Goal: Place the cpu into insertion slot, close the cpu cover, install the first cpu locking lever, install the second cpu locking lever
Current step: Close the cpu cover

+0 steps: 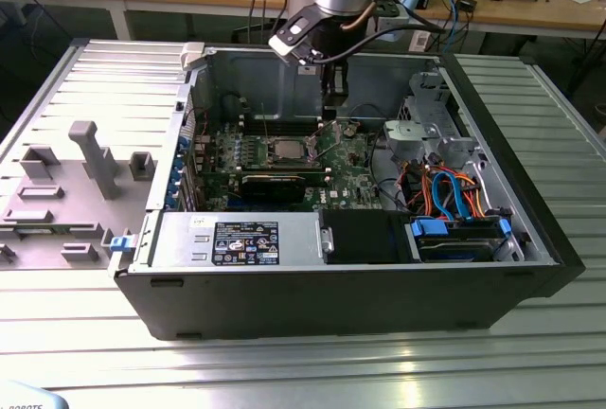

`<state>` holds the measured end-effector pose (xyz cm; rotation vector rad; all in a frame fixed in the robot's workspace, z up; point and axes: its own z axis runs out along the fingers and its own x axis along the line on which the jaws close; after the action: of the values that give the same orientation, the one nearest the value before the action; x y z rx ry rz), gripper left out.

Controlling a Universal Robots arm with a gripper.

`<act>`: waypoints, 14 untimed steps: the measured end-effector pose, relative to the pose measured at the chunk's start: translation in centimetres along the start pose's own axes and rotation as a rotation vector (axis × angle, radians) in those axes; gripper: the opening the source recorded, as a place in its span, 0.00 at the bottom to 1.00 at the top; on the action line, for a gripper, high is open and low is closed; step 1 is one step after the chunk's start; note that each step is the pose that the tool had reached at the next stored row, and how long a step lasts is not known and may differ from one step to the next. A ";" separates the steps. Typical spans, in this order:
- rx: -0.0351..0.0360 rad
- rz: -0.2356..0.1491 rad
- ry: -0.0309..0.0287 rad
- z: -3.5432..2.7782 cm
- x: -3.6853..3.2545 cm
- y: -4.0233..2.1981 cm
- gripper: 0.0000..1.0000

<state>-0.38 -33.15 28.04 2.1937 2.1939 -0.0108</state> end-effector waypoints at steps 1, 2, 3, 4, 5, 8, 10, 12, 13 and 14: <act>0.0000 0.000 0.0000 0.00 0.00 0.05 0.11; 0.0000 0.000 0.0000 0.00 0.00 0.09 0.11; 0.0000 0.000 0.0000 0.00 0.00 0.11 0.11; 0.0000 0.000 0.0000 0.00 0.00 0.16 0.11; 0.0000 0.000 0.0001 0.01 0.00 0.18 0.11; 0.0000 0.000 0.0000 0.01 0.00 0.26 0.11; 0.0000 0.000 0.0000 0.01 0.00 0.33 0.11; 0.0000 0.000 0.0000 0.01 0.00 0.39 0.11; 0.0000 0.000 0.0000 0.01 0.00 0.43 0.11; 0.0000 0.000 0.0001 0.01 0.00 0.48 0.11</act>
<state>0.10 -33.15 28.04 2.1936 2.1940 -0.0107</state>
